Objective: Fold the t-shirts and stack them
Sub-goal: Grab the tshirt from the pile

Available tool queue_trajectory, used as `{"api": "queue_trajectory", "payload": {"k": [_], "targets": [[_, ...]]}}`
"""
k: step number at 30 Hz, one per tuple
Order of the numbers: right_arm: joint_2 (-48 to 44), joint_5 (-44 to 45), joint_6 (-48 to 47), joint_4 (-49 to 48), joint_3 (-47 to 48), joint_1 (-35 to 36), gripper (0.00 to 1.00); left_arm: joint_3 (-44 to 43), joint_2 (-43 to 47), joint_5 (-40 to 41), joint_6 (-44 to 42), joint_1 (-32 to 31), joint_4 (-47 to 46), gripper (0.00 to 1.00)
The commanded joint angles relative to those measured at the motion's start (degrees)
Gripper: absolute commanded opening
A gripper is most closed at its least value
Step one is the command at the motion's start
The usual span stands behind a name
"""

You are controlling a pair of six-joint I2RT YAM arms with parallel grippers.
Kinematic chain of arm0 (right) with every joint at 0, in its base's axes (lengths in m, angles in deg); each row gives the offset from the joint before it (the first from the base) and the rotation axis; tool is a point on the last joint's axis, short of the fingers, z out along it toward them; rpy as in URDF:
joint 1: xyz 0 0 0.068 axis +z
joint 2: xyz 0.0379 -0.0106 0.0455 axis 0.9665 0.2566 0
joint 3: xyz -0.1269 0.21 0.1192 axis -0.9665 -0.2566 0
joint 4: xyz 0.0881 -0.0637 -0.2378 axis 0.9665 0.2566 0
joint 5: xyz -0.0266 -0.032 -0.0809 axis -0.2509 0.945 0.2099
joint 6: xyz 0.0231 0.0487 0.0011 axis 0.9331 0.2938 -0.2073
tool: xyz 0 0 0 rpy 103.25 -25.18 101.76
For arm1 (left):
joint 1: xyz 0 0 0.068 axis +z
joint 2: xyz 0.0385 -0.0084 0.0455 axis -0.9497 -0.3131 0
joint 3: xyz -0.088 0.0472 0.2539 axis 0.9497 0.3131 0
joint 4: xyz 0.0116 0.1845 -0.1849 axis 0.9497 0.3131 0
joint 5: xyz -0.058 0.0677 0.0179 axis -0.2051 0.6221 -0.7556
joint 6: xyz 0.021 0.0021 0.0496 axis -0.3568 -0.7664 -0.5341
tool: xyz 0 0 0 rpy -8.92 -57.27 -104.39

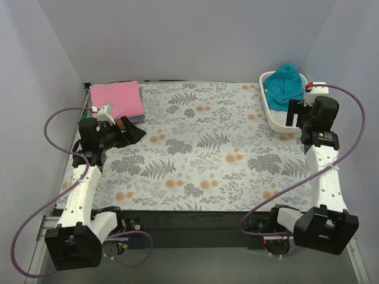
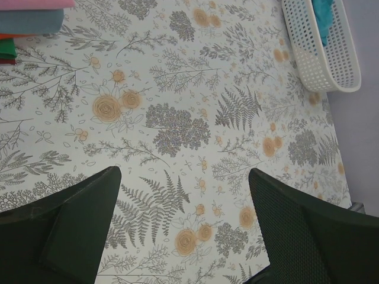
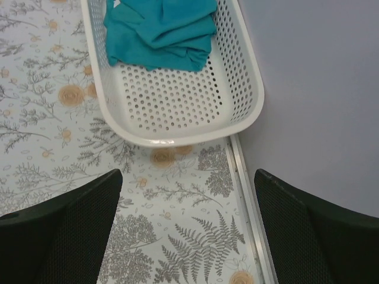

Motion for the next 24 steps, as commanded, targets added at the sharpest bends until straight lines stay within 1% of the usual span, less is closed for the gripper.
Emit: {"api": "queue_trajectory", "payload": {"k": [1, 3, 5, 7, 8, 10, 11, 12, 14, 17, 18, 19, 20, 21, 24], "targets": [[4.0, 0.7, 0.9, -6.1, 4.4, -0.3, 0.98, -1.9, -0.3, -1.4, -0.9, 0.0, -0.7, 0.89], [6.4, 0.5, -0.6, -6.8, 5.7, -0.3, 0.98, -1.7, -0.2, -1.3, -1.0, -0.1, -0.8, 0.89], [10.8, -0.3, -2.3, -7.0, 8.5, -0.3, 0.98, -0.9, 0.0, -1.0, -0.9, -0.1, -1.3, 0.89], [15.5, -2.9, -5.6, -6.0, 12.0, -0.3, 0.98, 0.0, 0.0, -1.0, -0.8, -0.1, -1.7, 0.89], [17.1, -5.9, -8.2, -5.3, 13.3, -0.3, 0.98, 0.2, 0.0, -0.7, -0.8, -0.1, -1.8, 0.89], [21.1, -8.9, -9.2, -4.4, 15.3, -0.3, 0.98, 0.3, -0.4, -0.2, -0.9, 0.0, -1.8, 0.89], [22.3, -10.3, -9.6, -3.3, 17.8, -0.3, 0.98, 0.1, -0.6, -0.1, -1.1, -0.1, -1.8, 0.89], [23.7, -12.3, -9.6, -3.0, 18.8, -0.3, 0.98, 0.0, -1.0, 0.3, -1.2, -0.1, -1.8, 0.89], [28.0, -13.6, -9.0, -1.7, 21.6, -0.3, 0.98, -0.5, -1.5, 0.4, -1.2, 0.0, -1.6, 0.89], [34.9, -15.9, -7.9, 1.1, 27.8, -0.5, 0.97, -1.2, -2.7, 0.5, -1.5, -0.1, -1.3, 0.89], [36.8, -17.6, -7.6, 2.1, 31.8, -0.6, 0.96, -1.3, -2.9, 0.5, -1.5, -0.1, -1.2, 0.89], [40.6, -18.8, -7.2, 3.2, 33.7, -0.7, 0.96, -1.5, -3.3, 0.7, -1.6, 0.0, -0.9, 0.89], [42.6, -19.8, -7.0, 4.1, 36.0, -0.9, 0.95, -1.5, -3.3, 0.9, -1.7, 0.0, -0.6, 0.89], [46.5, -21.0, -6.5, 5.8, 39.8, -1.0, 0.93, -1.7, -3.3, 1.0, -1.9, 0.0, -0.5, 0.89], [51.9, -22.3, -5.5, 7.9, 45.2, -1.5, 0.90, -0.9, -2.7, 1.6, -2.2, -0.1, -0.1, 0.89]]}}
